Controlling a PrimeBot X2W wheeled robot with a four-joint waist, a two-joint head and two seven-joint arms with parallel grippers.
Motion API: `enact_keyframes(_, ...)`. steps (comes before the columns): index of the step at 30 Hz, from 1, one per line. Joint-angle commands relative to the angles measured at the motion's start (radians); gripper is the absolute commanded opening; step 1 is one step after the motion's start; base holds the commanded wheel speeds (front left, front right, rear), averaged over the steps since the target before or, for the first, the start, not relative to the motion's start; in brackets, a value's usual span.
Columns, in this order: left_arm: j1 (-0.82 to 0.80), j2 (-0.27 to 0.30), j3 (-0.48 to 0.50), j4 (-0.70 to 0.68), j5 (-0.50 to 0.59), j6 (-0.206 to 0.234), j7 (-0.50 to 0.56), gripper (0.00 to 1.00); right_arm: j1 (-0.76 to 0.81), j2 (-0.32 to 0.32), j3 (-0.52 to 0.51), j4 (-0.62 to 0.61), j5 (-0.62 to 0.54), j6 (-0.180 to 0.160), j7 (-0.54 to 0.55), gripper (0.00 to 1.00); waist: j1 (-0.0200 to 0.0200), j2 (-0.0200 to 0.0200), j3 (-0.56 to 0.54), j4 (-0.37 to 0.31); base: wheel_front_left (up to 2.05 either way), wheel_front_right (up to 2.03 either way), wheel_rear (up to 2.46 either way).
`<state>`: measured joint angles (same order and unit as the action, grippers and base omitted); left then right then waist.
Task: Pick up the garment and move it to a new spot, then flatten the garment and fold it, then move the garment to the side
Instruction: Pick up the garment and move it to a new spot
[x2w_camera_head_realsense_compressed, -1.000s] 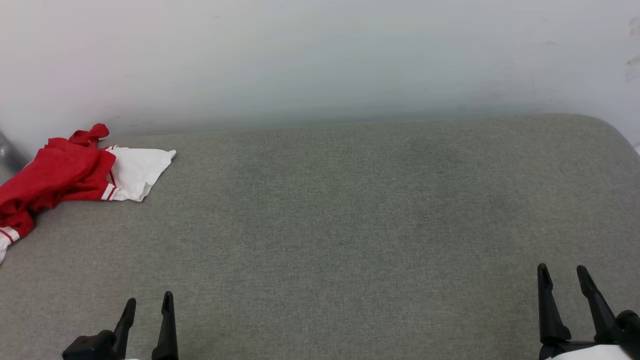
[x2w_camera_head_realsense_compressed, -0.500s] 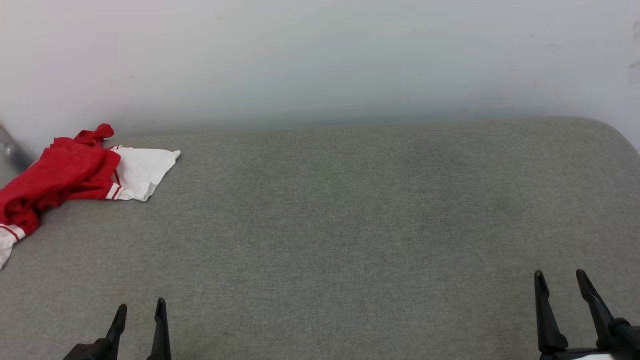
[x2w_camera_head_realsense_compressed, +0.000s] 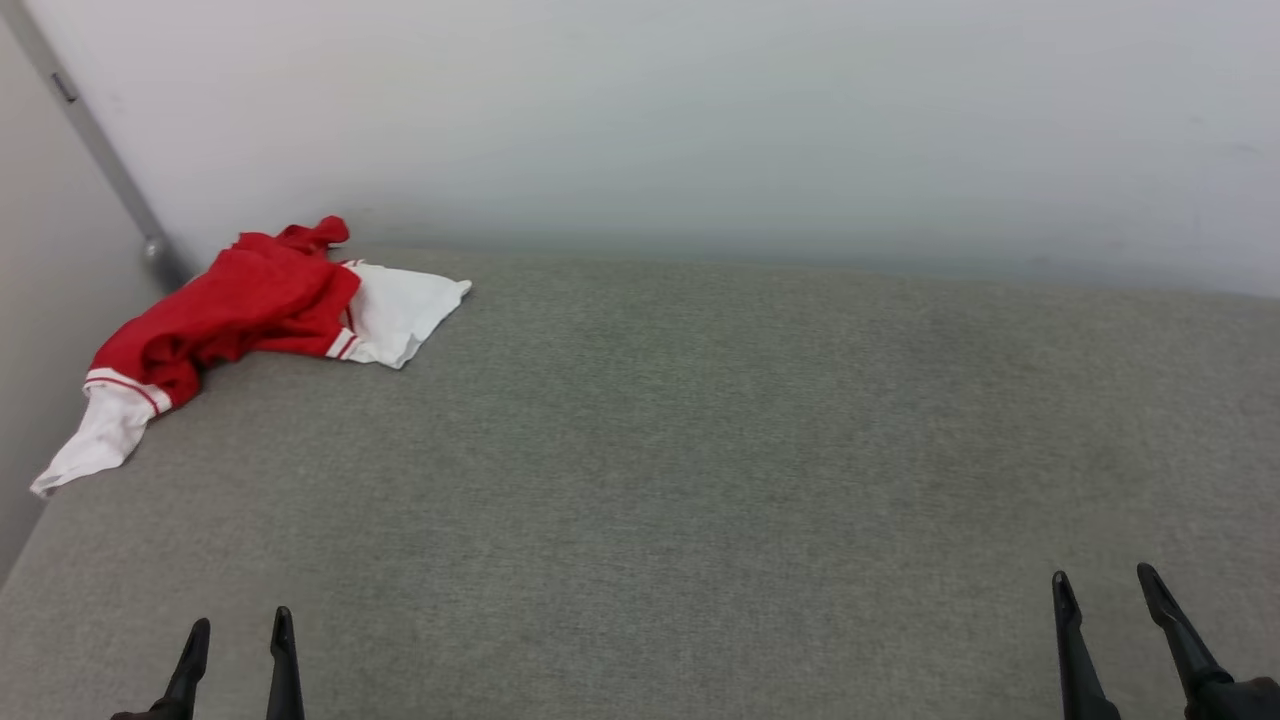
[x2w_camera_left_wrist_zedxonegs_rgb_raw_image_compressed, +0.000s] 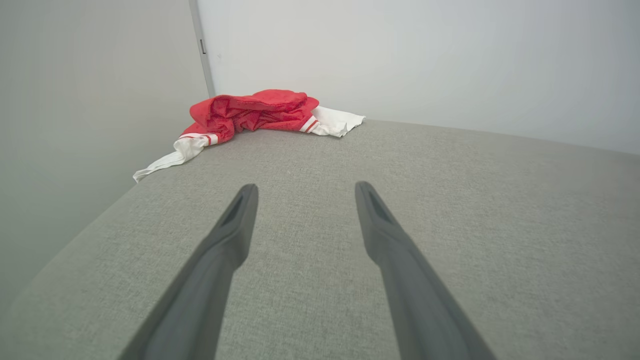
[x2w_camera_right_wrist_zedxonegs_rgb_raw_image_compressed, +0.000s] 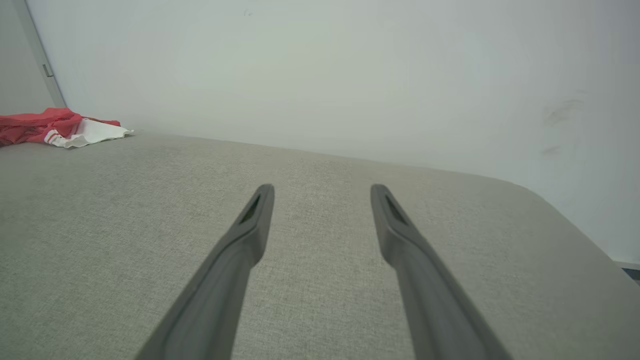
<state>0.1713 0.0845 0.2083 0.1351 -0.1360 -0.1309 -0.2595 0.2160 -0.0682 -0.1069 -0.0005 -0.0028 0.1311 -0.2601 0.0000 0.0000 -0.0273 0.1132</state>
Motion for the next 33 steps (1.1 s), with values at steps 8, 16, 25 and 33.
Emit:
enact_keyframes(8, -0.008, -0.026, 0.104, -0.026, -0.107, 0.0, -0.005, 1.0, 0.034, 0.003, 0.029, 0.013, 0.0, -0.001, -0.005, 1.0, 0.0, 0.0, -0.017, 0.194, 0.0, 0.0, 0.0)
enact_keyframes(16, 0.003, -0.031, 0.107, -0.04, -0.112, 0.0, -0.005, 1.0, 0.044, 0.001, 0.034, 0.019, 0.006, -0.001, -0.005, 1.0, 0.0, 0.0, -0.017, 0.3, 0.0, 0.0, 0.0)
enact_keyframes(25, 0.0, -0.034, 0.113, -0.042, -0.116, 0.0, -0.005, 1.0, 0.04, 0.004, 0.042, 0.028, 0.002, -0.001, -0.005, 1.0, 0.0, 0.0, 0.007, 0.342, 0.0, 0.0, 0.0)
enact_keyframes(33, -0.091, -0.02, 0.101, -0.044, -0.175, 0.0, -0.005, 1.0, -0.012, -0.015, 0.042, 0.024, -0.008, -0.001, -0.005, 1.0, 0.0, 0.0, 0.085, 0.308, 0.0, 0.0, 0.0)
